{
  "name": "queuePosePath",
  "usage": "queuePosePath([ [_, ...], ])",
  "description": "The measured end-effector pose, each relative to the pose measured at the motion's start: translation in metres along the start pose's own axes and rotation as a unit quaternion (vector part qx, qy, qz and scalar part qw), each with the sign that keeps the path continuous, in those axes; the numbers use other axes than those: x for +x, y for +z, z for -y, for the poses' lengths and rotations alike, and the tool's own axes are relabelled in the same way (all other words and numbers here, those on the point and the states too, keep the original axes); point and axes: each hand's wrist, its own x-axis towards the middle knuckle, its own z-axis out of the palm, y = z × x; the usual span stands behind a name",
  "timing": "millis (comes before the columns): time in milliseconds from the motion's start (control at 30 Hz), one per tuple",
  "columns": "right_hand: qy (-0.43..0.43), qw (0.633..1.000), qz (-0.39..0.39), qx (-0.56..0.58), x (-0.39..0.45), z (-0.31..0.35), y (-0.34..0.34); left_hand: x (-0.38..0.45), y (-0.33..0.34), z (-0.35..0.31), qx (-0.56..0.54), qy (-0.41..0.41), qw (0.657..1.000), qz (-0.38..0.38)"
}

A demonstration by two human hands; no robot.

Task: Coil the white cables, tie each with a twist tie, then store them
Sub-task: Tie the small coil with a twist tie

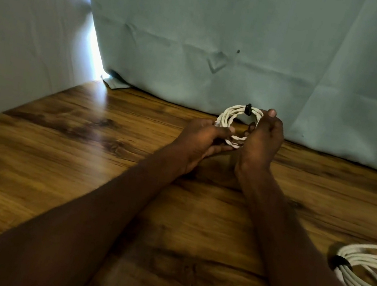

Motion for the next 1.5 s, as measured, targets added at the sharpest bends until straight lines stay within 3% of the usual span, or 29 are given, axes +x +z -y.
queuePosePath([
  [67, -0.001, 0.999, 0.036, -0.032, -0.003, -0.001, 0.0, 0.006, -0.004, 0.003, 0.03, 0.033, 0.996, -0.076],
  [167, -0.078, 0.976, 0.108, -0.174, -0.005, -0.002, -0.007, 0.011, -0.011, 0.002, 0.043, 0.05, 0.988, -0.137],
  [333, -0.11, 0.956, 0.1, -0.252, -0.01, 0.0, -0.005, 0.014, -0.02, -0.004, -0.021, 0.025, 0.983, -0.178],
  [400, -0.065, 0.968, 0.093, -0.223, -0.01, -0.001, -0.002, 0.015, -0.025, -0.006, -0.068, 0.012, 0.983, -0.168],
  [467, 0.033, 0.988, 0.087, -0.124, -0.009, 0.0, -0.002, 0.014, -0.03, -0.008, -0.086, 0.004, 0.986, -0.146],
  [567, 0.154, 0.982, 0.11, -0.025, -0.01, 0.006, -0.004, 0.012, -0.032, -0.01, -0.086, -0.007, 0.988, -0.128],
  [633, 0.189, 0.974, 0.123, 0.008, -0.008, 0.005, -0.007, 0.011, -0.028, -0.009, -0.088, 0.0, 0.988, -0.126],
  [900, 0.212, 0.964, 0.144, 0.066, -0.01, 0.002, -0.005, 0.016, -0.02, -0.002, -0.02, 0.027, 0.986, -0.161],
  [1033, 0.248, 0.949, 0.178, 0.082, -0.008, 0.001, -0.006, 0.017, -0.024, -0.003, -0.056, 0.024, 0.984, -0.166],
  [1200, 0.282, 0.925, 0.242, 0.084, -0.002, 0.005, -0.01, 0.016, -0.03, -0.011, -0.142, -0.019, 0.986, -0.09],
  [1367, 0.259, 0.929, 0.256, 0.058, -0.003, 0.009, -0.009, 0.018, -0.034, -0.011, -0.177, -0.014, 0.978, -0.108],
  [1500, 0.225, 0.949, 0.221, -0.021, -0.003, 0.008, -0.012, 0.018, -0.034, -0.015, -0.044, 0.021, 0.982, -0.181],
])
